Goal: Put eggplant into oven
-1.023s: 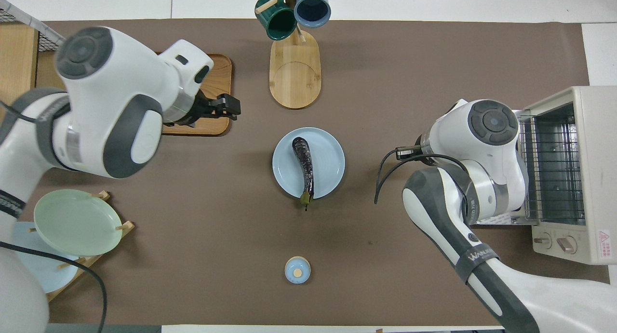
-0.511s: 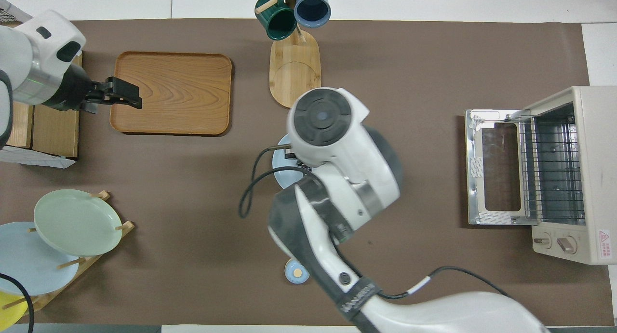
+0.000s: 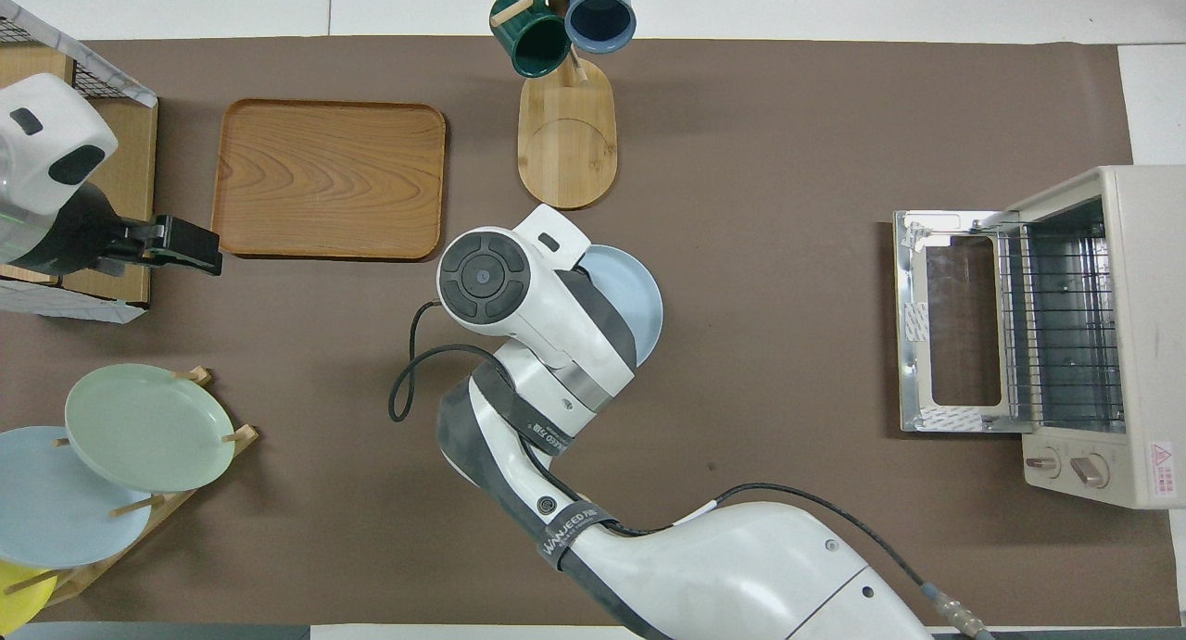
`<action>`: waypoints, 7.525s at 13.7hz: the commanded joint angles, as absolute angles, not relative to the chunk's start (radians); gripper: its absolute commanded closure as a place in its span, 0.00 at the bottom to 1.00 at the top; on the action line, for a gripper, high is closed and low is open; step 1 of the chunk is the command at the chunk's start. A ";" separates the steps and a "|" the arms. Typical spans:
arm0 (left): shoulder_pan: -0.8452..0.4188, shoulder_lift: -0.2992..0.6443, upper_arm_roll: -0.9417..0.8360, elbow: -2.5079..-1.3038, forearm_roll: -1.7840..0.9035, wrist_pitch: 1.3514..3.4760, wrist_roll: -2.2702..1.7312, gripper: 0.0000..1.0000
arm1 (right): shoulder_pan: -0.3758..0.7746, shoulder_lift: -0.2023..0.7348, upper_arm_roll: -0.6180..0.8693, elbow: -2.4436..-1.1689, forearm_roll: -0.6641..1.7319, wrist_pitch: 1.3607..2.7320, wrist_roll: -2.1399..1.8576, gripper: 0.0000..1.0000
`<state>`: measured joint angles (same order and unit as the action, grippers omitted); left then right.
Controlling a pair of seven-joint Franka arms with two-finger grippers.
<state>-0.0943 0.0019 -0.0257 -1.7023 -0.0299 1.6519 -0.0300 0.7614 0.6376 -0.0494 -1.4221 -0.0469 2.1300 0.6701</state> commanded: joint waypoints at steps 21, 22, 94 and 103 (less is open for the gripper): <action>-0.123 -0.021 -0.011 -1.640 -0.014 1.554 -0.025 0.00 | 0.422 0.125 -0.055 -1.929 -0.307 1.839 0.300 1.00; -0.123 -0.021 -0.011 -1.640 -0.014 1.554 -0.025 0.00 | 0.360 0.091 -0.055 -1.959 -0.304 1.838 0.232 1.00; -0.109 -0.029 -0.011 -1.647 -0.014 1.555 -0.026 0.00 | -0.074 -0.085 -0.041 -1.863 -0.158 1.731 -0.439 1.00; -0.109 -0.031 -0.011 -1.649 -0.014 1.555 -0.026 0.00 | 0.003 -0.009 -0.029 -1.612 -0.057 1.509 -0.189 0.00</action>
